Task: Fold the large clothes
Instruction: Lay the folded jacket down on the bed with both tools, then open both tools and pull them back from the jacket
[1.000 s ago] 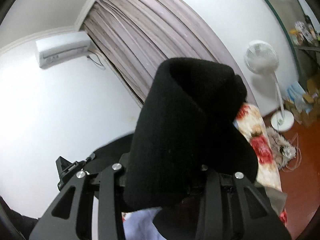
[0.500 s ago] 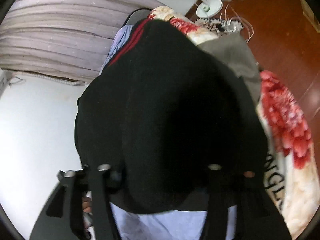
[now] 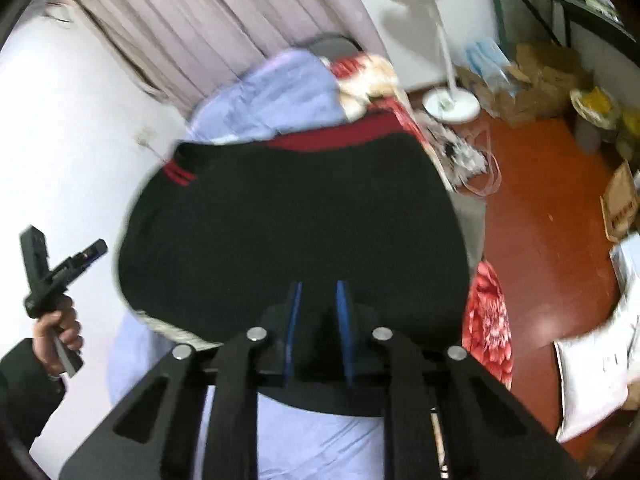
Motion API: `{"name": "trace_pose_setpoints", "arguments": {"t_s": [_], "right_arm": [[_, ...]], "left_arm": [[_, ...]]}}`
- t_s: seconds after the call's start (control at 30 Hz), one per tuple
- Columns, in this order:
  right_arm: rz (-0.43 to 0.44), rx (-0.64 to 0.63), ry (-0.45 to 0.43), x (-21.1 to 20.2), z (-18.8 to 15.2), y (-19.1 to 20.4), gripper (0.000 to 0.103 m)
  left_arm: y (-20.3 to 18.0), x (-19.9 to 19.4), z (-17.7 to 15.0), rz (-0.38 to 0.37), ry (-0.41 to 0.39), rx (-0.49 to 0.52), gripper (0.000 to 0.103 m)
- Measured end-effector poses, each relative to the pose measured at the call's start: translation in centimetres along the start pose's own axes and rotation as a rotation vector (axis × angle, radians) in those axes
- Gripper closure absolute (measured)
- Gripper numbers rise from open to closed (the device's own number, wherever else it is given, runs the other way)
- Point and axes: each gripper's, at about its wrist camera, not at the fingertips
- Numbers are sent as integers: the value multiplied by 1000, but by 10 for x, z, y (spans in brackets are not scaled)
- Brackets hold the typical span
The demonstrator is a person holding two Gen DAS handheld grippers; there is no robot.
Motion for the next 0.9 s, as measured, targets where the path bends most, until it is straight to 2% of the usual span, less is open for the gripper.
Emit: {"name": "trace_pose_setpoints", "arguments": {"t_s": [0.07, 0.13, 0.23, 0.33, 0.43, 0.5, 0.57, 0.7, 0.8, 0.87, 0.9], "right_arm": [[-32, 63, 37, 31, -3, -21, 99], [-22, 117, 95, 61, -6, -41, 99], [-32, 129, 173, 84, -11, -50, 99], [-50, 113, 205, 86, -8, -48, 99], [-63, 94, 195, 74, -5, -40, 96], [-57, 72, 170, 58, -4, -29, 94], [-35, 50, 144, 41, -5, -13, 94], [9, 10, 124, 13, -14, 15, 93], [34, -30, 109, -6, -33, 38, 90], [54, -57, 100, -13, -47, 53, 75], [67, -74, 103, -14, -57, 60, 75]], "left_arm": [[18, 30, -7, 4, 62, -78, 79], [28, 44, -17, -21, 94, -129, 79], [32, 55, -24, -44, 153, -171, 79], [26, 54, -27, -10, 194, -129, 79], [18, 38, -25, 17, 177, -94, 79], [10, 26, -22, 29, 153, -64, 73], [4, 12, -20, 21, 119, -44, 61], [-14, -18, -31, 0, 85, -21, 53], [-34, -34, -45, -6, 69, 6, 46], [-47, -45, -55, -19, 46, 24, 34], [-54, -48, -57, -21, 37, 30, 31]]}}
Point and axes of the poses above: each gripper's, at about its wrist camera, not at the fingertips, and x roughly the way its jaws point, y to its left, z to its top, and after that the axes turned 6 degrees about x, right-handed
